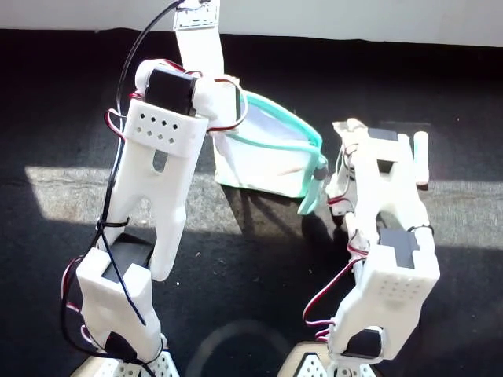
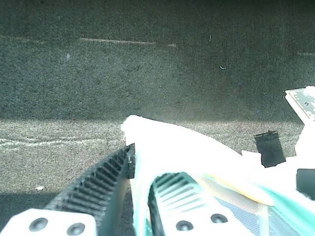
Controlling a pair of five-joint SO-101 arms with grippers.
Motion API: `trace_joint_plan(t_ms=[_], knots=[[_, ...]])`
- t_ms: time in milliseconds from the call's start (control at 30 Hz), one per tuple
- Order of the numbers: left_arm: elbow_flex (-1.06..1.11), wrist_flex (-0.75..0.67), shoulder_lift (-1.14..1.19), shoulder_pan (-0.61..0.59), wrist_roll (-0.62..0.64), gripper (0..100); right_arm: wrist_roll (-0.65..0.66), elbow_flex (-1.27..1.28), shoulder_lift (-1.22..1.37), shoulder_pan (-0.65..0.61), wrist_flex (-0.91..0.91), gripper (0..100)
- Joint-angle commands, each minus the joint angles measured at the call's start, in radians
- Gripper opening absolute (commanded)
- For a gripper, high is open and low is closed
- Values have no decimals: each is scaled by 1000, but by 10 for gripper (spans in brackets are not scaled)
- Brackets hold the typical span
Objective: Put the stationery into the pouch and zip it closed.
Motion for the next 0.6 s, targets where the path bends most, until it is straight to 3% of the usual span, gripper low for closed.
trace_joint_plan(t_ms=[0, 400, 567], knots=[[8, 6, 36, -1, -12, 10, 48, -30, -5, 18, 7, 180], [8, 6, 36, 2, -12, 10, 71, 148, -7, 16, -159, 173], [8, 6, 36, 2, -12, 10, 68, 154, -7, 16, -189, 0]])
